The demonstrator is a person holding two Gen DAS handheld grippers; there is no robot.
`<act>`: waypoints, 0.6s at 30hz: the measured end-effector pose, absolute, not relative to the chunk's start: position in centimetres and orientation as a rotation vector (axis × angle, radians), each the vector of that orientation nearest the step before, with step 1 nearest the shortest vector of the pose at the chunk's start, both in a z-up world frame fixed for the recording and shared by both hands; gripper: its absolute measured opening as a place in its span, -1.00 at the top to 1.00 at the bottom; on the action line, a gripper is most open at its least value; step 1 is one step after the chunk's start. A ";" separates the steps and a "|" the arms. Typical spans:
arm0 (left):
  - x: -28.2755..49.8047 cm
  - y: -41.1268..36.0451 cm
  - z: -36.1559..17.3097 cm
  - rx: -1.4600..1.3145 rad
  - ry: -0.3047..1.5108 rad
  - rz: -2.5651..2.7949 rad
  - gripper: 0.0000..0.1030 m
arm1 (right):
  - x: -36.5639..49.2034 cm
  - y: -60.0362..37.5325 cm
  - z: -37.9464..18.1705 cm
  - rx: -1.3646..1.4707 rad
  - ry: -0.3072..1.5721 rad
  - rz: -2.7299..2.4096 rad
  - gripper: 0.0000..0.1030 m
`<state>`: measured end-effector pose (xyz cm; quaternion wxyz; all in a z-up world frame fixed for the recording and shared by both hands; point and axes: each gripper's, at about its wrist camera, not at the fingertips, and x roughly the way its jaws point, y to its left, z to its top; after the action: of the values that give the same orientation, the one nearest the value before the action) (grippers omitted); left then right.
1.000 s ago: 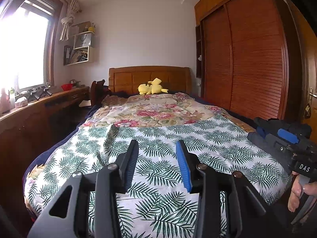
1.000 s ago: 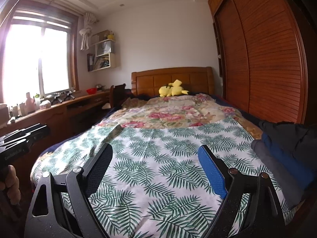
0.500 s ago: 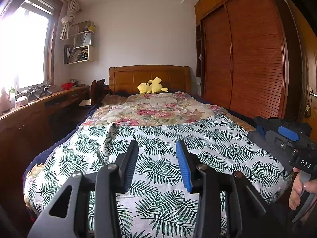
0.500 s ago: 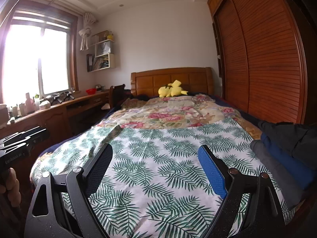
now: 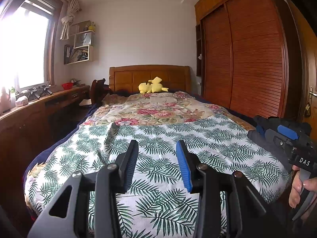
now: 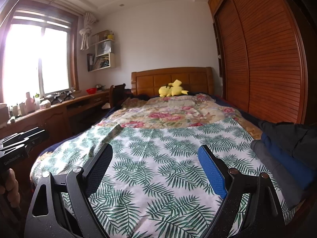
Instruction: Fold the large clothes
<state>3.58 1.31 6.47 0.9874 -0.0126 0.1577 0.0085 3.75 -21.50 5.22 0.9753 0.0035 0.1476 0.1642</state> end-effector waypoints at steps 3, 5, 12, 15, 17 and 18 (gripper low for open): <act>3.5 1.3 6.5 -0.025 0.317 0.017 0.23 | 3.7 -21.6 5.2 0.007 0.297 0.331 -0.74; 3.6 1.3 6.5 -0.024 0.316 0.016 0.23 | 3.8 -21.6 5.3 0.007 0.297 0.331 -0.74; 3.4 1.3 6.6 -0.023 0.314 0.017 0.23 | 3.8 -21.6 5.2 0.007 0.298 0.331 -0.74; 3.4 1.3 6.6 -0.023 0.313 0.017 0.23 | 3.8 -21.7 5.2 0.007 0.299 0.330 -0.74; 3.4 1.3 6.6 -0.023 0.314 0.017 0.23 | 3.8 -21.7 5.2 0.007 0.299 0.331 -0.74; 3.4 1.3 6.6 -0.022 0.314 0.016 0.23 | 3.8 -21.7 5.2 0.006 0.298 0.330 -0.74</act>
<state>3.39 1.27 6.59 0.9876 -0.0111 0.1564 0.0081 3.77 -21.69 5.22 0.9754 0.0030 0.1479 0.1636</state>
